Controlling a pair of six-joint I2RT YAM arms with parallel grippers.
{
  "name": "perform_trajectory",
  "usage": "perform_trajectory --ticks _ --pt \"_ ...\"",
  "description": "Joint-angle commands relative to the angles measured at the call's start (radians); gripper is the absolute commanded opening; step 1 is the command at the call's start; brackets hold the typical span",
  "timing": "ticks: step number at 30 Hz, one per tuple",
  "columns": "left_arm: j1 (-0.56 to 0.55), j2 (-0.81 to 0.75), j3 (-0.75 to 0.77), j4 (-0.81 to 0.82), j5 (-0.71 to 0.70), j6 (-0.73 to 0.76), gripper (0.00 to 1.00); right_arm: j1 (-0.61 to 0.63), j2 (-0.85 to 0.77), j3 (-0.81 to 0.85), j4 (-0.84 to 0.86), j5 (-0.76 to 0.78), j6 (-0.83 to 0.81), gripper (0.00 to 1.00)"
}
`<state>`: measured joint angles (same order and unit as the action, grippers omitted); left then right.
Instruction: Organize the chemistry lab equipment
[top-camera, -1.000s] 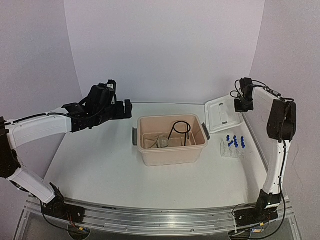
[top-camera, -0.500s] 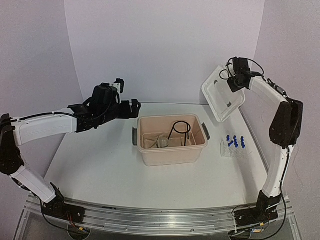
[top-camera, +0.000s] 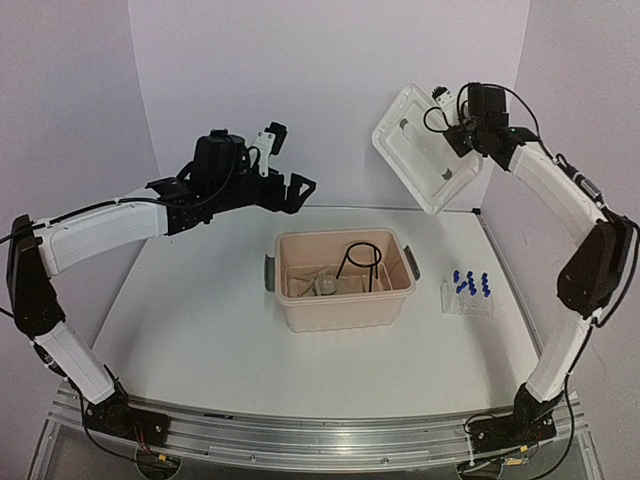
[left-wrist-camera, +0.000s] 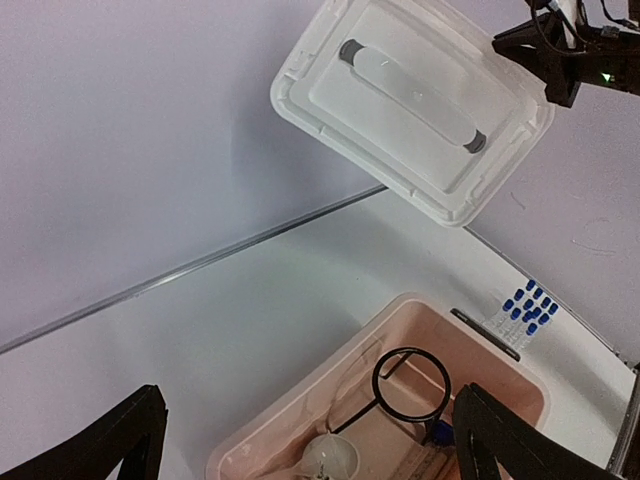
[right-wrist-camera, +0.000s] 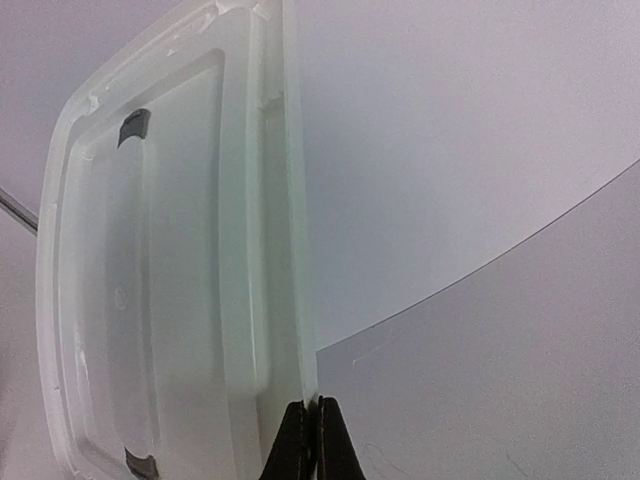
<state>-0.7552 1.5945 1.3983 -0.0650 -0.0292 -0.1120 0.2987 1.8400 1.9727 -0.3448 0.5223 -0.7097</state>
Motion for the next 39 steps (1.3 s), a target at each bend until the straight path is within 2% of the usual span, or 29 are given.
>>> perform_trajectory --ticks 1,5,12,19,24,28,30,33,38,39 --pt "0.011 0.034 0.156 -0.039 0.092 0.156 1.0 0.03 -0.198 -0.076 0.086 -0.164 0.027 0.0" --pt "0.021 0.057 0.261 -0.108 0.17 0.21 1.0 0.052 -0.336 -0.227 0.075 -0.414 0.014 0.0" --pt "0.03 0.034 0.322 -0.163 0.323 0.247 1.0 0.062 -0.461 -0.372 0.047 -0.742 0.088 0.0" --pt "0.029 0.001 0.32 -0.195 0.382 0.262 1.0 0.071 -0.52 -0.442 -0.009 -0.959 0.085 0.0" --pt "0.03 0.008 0.342 -0.265 0.516 0.262 1.0 0.074 -0.541 -0.488 -0.017 -1.063 0.076 0.0" --pt "0.03 -0.018 0.295 -0.263 0.63 0.28 0.99 0.074 -0.553 -0.523 -0.016 -1.133 0.062 0.0" --pt "0.03 -0.038 0.266 -0.261 0.656 0.299 0.94 0.073 -0.556 -0.528 -0.017 -1.146 0.061 0.0" --pt "0.03 -0.066 0.226 -0.253 0.714 0.322 0.82 0.073 -0.565 -0.537 -0.023 -1.169 0.048 0.0" --pt "0.03 -0.081 0.187 -0.249 0.847 0.347 0.46 0.073 -0.568 -0.539 -0.025 -1.204 0.055 0.0" --pt "0.03 -0.078 0.187 -0.255 0.862 0.354 0.36 0.073 -0.568 -0.537 -0.024 -1.214 0.059 0.0"
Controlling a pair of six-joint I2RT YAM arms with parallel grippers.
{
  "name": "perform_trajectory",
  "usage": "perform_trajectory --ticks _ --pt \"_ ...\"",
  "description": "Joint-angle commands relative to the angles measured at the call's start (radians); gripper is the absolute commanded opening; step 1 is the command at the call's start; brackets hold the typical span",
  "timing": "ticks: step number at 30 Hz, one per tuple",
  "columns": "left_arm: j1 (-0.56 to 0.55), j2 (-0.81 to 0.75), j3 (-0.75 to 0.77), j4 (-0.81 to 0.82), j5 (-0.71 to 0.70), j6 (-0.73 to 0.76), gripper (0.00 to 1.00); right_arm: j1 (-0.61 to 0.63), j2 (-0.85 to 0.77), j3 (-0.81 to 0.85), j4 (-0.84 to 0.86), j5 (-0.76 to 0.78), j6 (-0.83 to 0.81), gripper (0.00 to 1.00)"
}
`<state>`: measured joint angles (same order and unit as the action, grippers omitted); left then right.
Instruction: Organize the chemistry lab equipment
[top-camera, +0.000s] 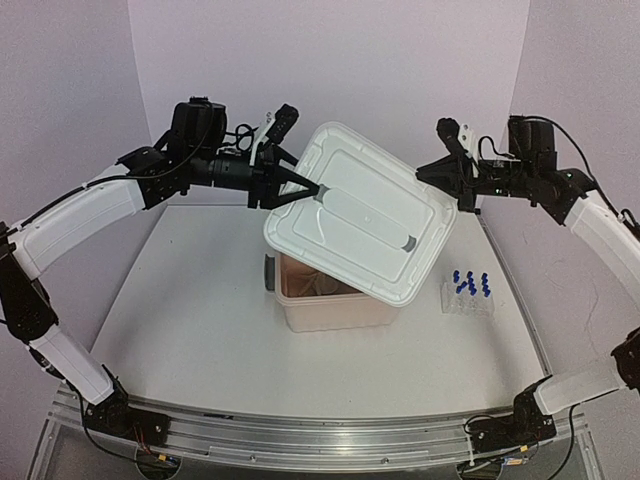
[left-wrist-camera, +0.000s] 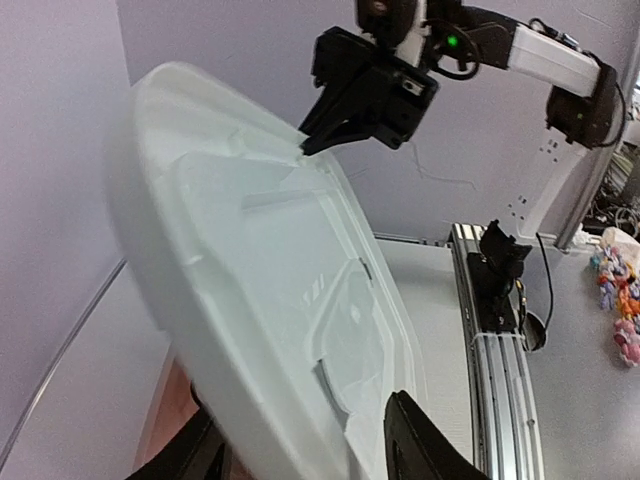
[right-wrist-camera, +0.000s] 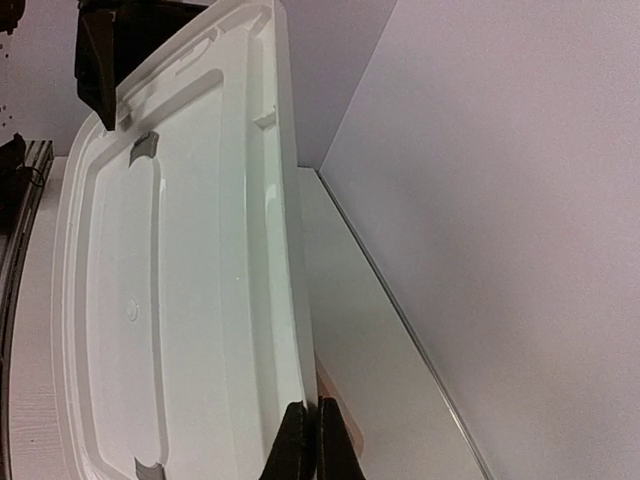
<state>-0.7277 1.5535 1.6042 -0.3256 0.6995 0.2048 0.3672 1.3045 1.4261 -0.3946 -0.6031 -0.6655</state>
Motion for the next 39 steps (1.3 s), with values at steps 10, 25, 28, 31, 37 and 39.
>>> perform_trajectory --ticks 10,25,28,31,37,39 --pt "0.002 -0.1 -0.106 0.043 0.05 0.237 0.0 0.005 -0.022 0.027 0.03 -0.122 0.189 0.43" --pt "0.002 -0.206 -0.366 0.455 -0.298 0.821 0.0 0.003 0.099 0.103 0.056 -0.236 1.158 0.93" --pt "0.019 -0.207 -0.449 0.602 -0.362 0.97 0.0 0.003 0.122 0.118 0.058 -0.227 1.25 0.93" --pt "0.039 -0.168 -0.45 0.597 -0.425 1.082 0.0 0.003 0.121 0.119 0.058 -0.125 1.327 0.93" --pt "0.05 -0.188 -0.545 0.625 -0.406 1.222 0.0 -0.047 0.156 0.117 0.054 -0.036 1.488 0.93" --pt "0.051 -0.238 -0.615 0.689 -0.324 1.21 0.0 -0.07 0.202 0.141 0.054 -0.075 1.517 0.91"
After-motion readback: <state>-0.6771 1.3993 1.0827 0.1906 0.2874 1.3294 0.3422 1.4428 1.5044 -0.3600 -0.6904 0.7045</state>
